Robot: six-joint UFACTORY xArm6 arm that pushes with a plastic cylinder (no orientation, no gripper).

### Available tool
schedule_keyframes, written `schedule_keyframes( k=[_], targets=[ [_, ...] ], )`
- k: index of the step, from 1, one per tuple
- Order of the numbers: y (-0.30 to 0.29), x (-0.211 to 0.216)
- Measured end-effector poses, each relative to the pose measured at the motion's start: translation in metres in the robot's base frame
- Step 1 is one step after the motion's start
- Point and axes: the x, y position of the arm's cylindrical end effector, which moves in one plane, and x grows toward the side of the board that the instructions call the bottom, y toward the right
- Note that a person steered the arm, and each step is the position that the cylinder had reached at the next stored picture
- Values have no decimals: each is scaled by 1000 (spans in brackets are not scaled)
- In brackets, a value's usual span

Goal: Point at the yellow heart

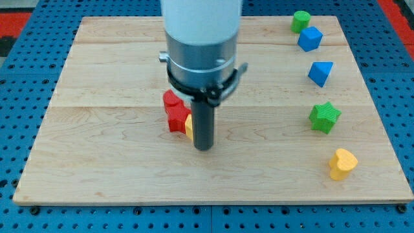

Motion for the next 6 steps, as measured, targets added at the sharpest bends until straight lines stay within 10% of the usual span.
schedule_keyframes(
  k=[4, 6],
  targets=[
    [230, 9],
    [223, 77]
  ],
)
